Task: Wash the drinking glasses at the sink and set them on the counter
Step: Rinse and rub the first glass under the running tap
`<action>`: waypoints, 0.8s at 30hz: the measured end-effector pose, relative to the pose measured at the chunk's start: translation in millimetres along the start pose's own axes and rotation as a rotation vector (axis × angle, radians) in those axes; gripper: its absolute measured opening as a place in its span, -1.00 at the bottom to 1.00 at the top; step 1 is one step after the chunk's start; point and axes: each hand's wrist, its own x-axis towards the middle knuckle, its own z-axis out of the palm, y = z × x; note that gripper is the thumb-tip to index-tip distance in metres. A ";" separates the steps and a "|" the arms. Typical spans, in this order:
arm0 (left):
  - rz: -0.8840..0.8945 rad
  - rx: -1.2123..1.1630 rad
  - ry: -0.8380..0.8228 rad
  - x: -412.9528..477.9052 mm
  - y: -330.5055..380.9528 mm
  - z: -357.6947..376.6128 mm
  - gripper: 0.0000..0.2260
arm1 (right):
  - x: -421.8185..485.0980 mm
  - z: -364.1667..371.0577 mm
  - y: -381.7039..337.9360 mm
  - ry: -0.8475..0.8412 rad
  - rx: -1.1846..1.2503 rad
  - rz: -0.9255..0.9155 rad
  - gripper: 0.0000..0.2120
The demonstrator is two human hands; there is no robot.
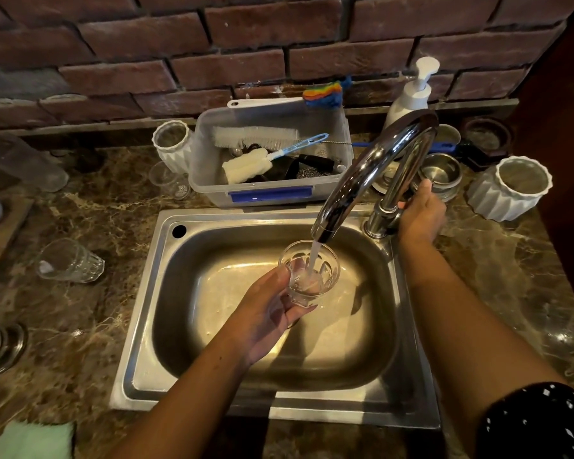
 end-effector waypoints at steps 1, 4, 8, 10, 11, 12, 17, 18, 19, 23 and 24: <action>0.000 0.000 0.001 0.0 -0.8 -0.6 -0.05 | -0.6 -1.7 0.7 -0.025 0.044 0.016 -0.53; 0.009 0.013 0.006 -0.2 -2.1 -2.3 -0.12 | -7.1 -11.6 2.7 -0.090 0.125 -0.003 -0.66; 0.034 0.026 -0.013 1.1 -3.9 -5.4 -0.14 | -36.4 -37.3 1.2 -0.066 0.008 -0.138 -0.68; 0.042 0.037 -0.013 1.0 -5.9 -7.1 -0.17 | -66.1 -53.0 -5.7 -0.068 -0.042 -0.259 -0.56; 0.045 0.038 -0.013 0.8 -6.9 -7.9 -0.17 | -84.6 -59.6 -11.0 -0.120 -0.042 -0.314 -0.55; 0.049 0.034 -0.015 -0.1 -7.4 -7.9 -0.17 | -103.9 -66.2 -16.3 -0.202 -0.045 -0.385 -0.56; 0.051 0.049 0.039 -8.0 -9.1 -5.7 -0.35 | -186.4 -95.0 -31.1 -0.655 -0.168 -0.780 -0.57; 0.062 0.068 0.042 -9.0 -9.5 -5.8 -0.38 | -194.4 -97.1 -31.8 -0.734 -0.198 -0.834 -0.54; 0.074 0.088 0.030 -10.4 -10.0 -6.3 -0.40 | -199.9 -97.9 -32.0 -0.813 -0.236 -0.880 -0.52; 0.109 0.141 -0.056 -15.8 -9.4 -8.0 -0.47 | -203.1 -92.5 -32.8 -1.040 -0.466 -0.941 -0.55; 0.116 0.162 -0.066 -16.9 -8.4 -7.1 -0.48 | -201.6 -90.3 -32.6 -1.055 -0.530 -0.966 -0.57</action>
